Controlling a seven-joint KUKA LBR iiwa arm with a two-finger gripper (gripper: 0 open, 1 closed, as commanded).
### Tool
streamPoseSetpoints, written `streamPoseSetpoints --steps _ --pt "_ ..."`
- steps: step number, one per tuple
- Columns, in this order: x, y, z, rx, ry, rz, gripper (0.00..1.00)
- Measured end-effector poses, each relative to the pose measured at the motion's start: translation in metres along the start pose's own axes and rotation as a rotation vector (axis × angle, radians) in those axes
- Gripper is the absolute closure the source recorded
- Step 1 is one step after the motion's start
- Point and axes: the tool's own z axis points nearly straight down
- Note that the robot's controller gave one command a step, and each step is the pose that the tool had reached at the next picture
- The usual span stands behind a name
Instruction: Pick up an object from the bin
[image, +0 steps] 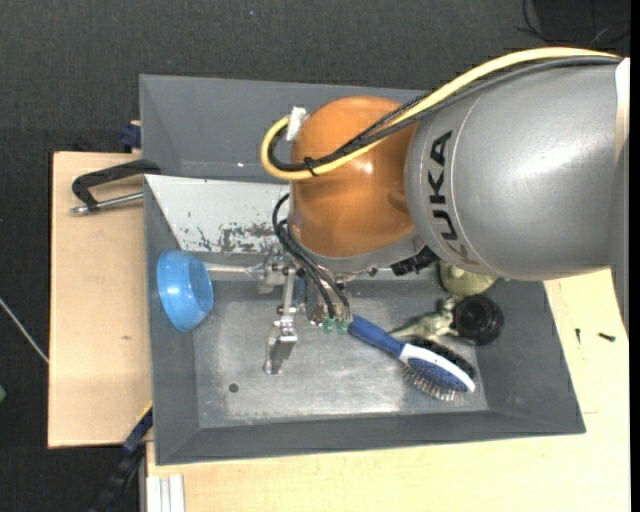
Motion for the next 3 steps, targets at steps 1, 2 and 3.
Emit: streamPoseSetpoints --steps 1,2,3 --pt "-0.025 -0.085 0.065 0.004 0.004 -0.338 0.00" --pt "-0.024 -0.147 0.134 0.003 0.007 -0.268 0.00" --pt "-0.046 -0.206 0.121 0.004 -0.008 -0.383 0.00"
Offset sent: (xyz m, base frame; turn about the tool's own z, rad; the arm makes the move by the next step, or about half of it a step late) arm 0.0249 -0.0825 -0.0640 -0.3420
